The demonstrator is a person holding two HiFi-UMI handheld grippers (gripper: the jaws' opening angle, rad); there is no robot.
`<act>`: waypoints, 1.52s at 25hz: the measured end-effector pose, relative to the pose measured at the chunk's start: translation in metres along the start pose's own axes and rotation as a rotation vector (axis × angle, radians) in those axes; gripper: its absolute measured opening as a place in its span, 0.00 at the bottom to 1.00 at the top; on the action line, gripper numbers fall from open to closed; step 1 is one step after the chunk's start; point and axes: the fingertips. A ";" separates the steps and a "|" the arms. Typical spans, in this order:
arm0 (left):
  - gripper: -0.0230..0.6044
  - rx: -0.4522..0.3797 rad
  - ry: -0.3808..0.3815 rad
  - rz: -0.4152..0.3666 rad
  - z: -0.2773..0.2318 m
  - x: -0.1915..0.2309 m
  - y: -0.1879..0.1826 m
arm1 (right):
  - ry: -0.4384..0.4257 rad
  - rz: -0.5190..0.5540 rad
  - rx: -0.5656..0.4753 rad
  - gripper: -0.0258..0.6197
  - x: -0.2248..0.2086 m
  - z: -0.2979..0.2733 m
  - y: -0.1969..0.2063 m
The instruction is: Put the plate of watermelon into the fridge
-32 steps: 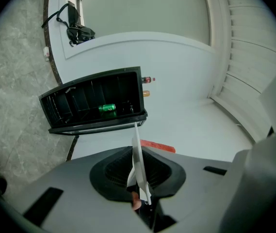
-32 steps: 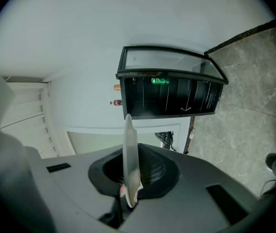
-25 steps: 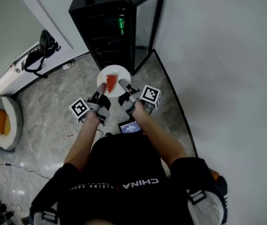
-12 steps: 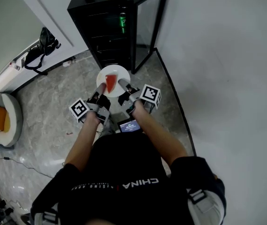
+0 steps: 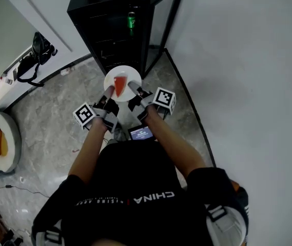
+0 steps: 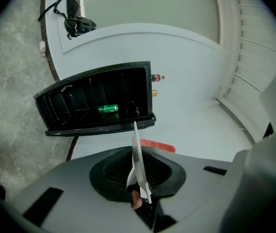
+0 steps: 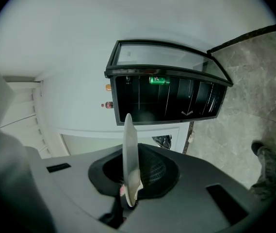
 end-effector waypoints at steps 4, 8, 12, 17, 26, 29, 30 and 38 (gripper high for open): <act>0.09 0.041 0.023 -0.016 -0.007 0.004 0.002 | -0.017 0.002 -0.033 0.08 -0.004 0.001 -0.006; 0.09 0.080 0.036 -0.033 -0.013 0.013 0.004 | -0.038 -0.002 -0.061 0.08 -0.013 0.000 -0.013; 0.09 0.129 0.056 -0.091 -0.019 0.015 0.007 | -0.060 -0.005 -0.087 0.08 -0.018 -0.001 -0.016; 0.09 0.188 0.075 -0.116 -0.027 0.020 0.011 | -0.088 -0.015 -0.132 0.08 -0.025 0.000 -0.023; 0.10 0.228 0.088 -0.069 -0.031 0.018 0.014 | -0.073 -0.016 -0.182 0.08 -0.023 0.007 -0.025; 0.09 0.218 0.086 -0.045 -0.029 0.008 0.009 | -0.068 -0.015 -0.179 0.08 -0.012 0.008 -0.020; 0.09 0.212 0.086 -0.044 -0.028 0.004 0.008 | -0.065 -0.011 -0.174 0.08 -0.008 0.009 -0.018; 0.09 0.152 0.117 -0.028 -0.009 -0.082 -0.018 | -0.055 0.056 -0.129 0.08 0.078 0.020 0.024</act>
Point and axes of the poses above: the fingertips, and each gripper's own axes: z backward along the fingers, x to its left, y out of its underside, and after that the axes turned 13 degrees about -z, right-handed
